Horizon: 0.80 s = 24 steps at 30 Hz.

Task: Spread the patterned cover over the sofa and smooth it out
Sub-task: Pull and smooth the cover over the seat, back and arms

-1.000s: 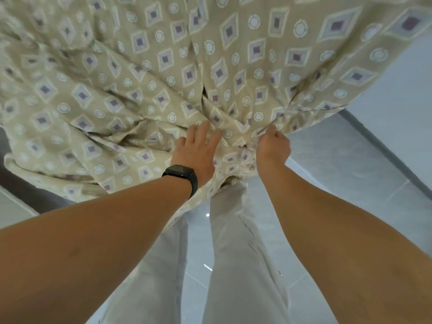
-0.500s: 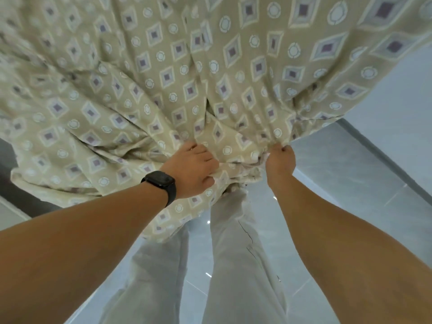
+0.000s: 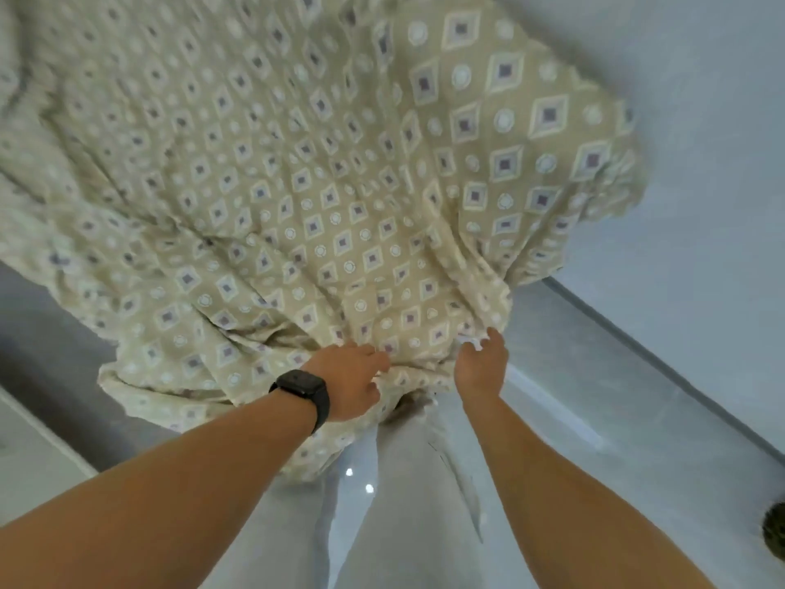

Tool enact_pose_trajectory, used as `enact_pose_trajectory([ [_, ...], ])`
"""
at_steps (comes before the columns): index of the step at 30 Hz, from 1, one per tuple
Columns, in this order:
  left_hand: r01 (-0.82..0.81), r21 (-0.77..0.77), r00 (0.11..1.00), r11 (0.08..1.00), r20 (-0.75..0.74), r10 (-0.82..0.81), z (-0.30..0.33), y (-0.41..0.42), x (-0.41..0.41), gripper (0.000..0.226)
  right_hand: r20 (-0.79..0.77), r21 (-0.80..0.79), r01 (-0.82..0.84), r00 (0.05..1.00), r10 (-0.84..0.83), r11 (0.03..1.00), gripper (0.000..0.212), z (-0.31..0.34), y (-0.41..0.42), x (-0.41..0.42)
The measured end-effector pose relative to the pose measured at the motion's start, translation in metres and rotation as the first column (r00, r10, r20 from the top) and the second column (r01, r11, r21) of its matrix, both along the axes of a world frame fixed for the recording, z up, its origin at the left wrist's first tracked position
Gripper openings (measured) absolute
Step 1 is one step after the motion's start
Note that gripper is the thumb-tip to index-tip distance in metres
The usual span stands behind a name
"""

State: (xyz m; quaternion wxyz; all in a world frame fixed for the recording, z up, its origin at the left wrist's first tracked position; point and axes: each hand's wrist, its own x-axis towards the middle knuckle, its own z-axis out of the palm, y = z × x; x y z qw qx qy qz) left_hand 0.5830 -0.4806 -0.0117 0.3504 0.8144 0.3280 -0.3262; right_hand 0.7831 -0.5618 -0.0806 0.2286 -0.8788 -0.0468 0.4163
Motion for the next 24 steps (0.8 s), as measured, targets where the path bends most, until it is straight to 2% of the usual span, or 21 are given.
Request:
enact_pose_trajectory([
  [5,-0.246,-0.048,0.963,0.968,0.096,0.25,0.077,0.008,-0.006,0.032,0.023,0.201,-0.203,0.979,0.202,0.958,0.056,0.092,0.007,-0.07],
  [7,-0.358,-0.053,0.912,0.932,0.194,0.361,0.109,0.01,-0.031,0.03,0.077,0.241,-0.327,0.945,0.318,0.914,0.051,0.132,0.009,-0.099],
  [9,-0.412,-0.035,0.877,0.911,0.258,0.406,0.129,0.015,-0.064,0.028,0.117,0.259,-0.464,0.886,0.449,0.847,0.042,0.162,0.013,-0.125],
  [11,-0.432,-0.024,0.865,0.901,0.272,0.422,0.143,0.022,-0.11,0.027,0.167,0.255,-0.563,0.827,0.537,0.786,0.035,0.189,0.021,-0.159],
  [16,-0.403,0.016,0.882,0.915,0.272,0.384,0.178,0.025,-0.214,0.019,0.183,0.245,-0.617,0.787,0.59,0.748,0.031,0.255,0.027,-0.246],
  [21,-0.399,0.024,0.894,0.917,0.233,0.383,0.205,0.029,-0.268,0.02,0.176,0.225,-0.727,0.686,0.706,0.649,0.026,0.302,0.022,-0.276],
  [24,-0.405,0.033,0.9,0.914,0.191,0.392,0.224,0.027,-0.305,0.022,0.232,0.234,-0.774,0.632,0.74,0.588,0.024,0.334,0.012,-0.298],
])
